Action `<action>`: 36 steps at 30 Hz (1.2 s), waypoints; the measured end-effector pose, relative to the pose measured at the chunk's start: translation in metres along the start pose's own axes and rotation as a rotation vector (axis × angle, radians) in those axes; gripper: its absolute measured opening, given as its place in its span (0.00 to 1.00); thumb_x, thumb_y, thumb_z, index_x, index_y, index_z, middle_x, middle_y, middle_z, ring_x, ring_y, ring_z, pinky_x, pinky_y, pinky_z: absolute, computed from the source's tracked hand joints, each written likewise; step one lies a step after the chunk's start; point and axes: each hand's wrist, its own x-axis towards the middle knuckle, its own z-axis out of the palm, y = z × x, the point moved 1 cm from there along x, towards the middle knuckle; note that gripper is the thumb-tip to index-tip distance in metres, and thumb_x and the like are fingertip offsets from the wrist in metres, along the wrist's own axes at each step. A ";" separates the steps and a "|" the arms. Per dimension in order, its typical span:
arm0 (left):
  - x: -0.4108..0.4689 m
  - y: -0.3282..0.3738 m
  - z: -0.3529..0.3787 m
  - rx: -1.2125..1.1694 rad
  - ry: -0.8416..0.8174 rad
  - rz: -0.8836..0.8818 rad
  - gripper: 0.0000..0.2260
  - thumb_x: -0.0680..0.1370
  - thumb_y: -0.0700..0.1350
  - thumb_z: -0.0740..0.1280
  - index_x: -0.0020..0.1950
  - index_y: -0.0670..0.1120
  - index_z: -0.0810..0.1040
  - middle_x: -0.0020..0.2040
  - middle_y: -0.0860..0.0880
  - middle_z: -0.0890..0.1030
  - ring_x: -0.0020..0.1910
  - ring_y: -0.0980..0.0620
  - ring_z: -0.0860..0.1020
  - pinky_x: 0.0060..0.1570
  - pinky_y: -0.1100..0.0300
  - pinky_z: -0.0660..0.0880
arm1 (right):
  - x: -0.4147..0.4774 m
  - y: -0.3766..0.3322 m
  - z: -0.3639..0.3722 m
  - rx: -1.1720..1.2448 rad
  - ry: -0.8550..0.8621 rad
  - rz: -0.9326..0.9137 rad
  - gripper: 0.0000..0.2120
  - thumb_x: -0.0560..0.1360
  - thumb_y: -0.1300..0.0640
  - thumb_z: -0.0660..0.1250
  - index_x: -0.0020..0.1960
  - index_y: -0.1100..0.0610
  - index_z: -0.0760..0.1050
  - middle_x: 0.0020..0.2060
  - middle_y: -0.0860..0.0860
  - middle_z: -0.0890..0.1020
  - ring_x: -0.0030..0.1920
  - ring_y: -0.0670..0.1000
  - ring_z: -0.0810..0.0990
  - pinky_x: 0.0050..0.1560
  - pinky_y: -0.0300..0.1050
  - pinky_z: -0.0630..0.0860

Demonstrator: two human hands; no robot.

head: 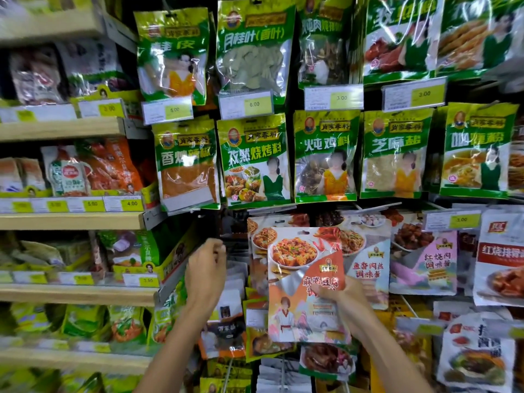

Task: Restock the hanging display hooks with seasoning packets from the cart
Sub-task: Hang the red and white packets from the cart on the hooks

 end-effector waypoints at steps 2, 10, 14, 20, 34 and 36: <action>0.023 0.032 -0.033 -0.022 0.221 0.163 0.08 0.81 0.43 0.61 0.54 0.42 0.79 0.44 0.45 0.82 0.43 0.46 0.78 0.39 0.59 0.70 | 0.006 0.000 0.013 0.017 -0.025 0.020 0.16 0.64 0.65 0.76 0.50 0.63 0.77 0.44 0.59 0.86 0.46 0.59 0.85 0.49 0.57 0.81; 0.137 0.134 -0.066 0.208 0.433 0.605 0.16 0.82 0.44 0.56 0.67 0.39 0.71 0.65 0.39 0.73 0.64 0.43 0.71 0.63 0.54 0.66 | 0.025 -0.007 0.041 -0.002 -0.063 0.057 0.19 0.63 0.63 0.77 0.52 0.62 0.77 0.44 0.57 0.86 0.46 0.58 0.85 0.54 0.59 0.80; 0.174 0.146 -0.059 0.312 0.432 0.663 0.19 0.82 0.46 0.53 0.71 0.40 0.67 0.69 0.38 0.69 0.68 0.42 0.68 0.67 0.50 0.62 | 0.031 -0.005 0.042 -0.010 -0.040 0.051 0.17 0.65 0.65 0.76 0.52 0.61 0.77 0.45 0.57 0.85 0.48 0.57 0.84 0.56 0.57 0.79; 0.192 0.145 -0.055 0.374 0.369 0.714 0.19 0.82 0.46 0.54 0.70 0.39 0.66 0.66 0.38 0.72 0.65 0.41 0.70 0.64 0.50 0.64 | 0.041 -0.005 0.045 -0.008 -0.021 0.048 0.14 0.67 0.66 0.76 0.50 0.60 0.77 0.45 0.56 0.85 0.48 0.56 0.83 0.51 0.50 0.79; 0.195 0.140 -0.053 0.342 0.348 0.754 0.20 0.82 0.47 0.54 0.71 0.38 0.65 0.67 0.39 0.71 0.66 0.43 0.69 0.67 0.53 0.63 | 0.043 -0.003 0.046 -0.026 0.038 0.083 0.08 0.69 0.66 0.74 0.45 0.59 0.78 0.43 0.53 0.85 0.48 0.52 0.82 0.46 0.42 0.75; 0.195 0.140 -0.053 0.348 0.353 0.753 0.20 0.82 0.47 0.54 0.71 0.38 0.65 0.67 0.39 0.71 0.67 0.43 0.69 0.67 0.54 0.62 | 0.042 -0.006 0.048 -0.065 0.023 0.051 0.07 0.69 0.66 0.74 0.45 0.59 0.79 0.43 0.53 0.85 0.46 0.50 0.82 0.42 0.39 0.75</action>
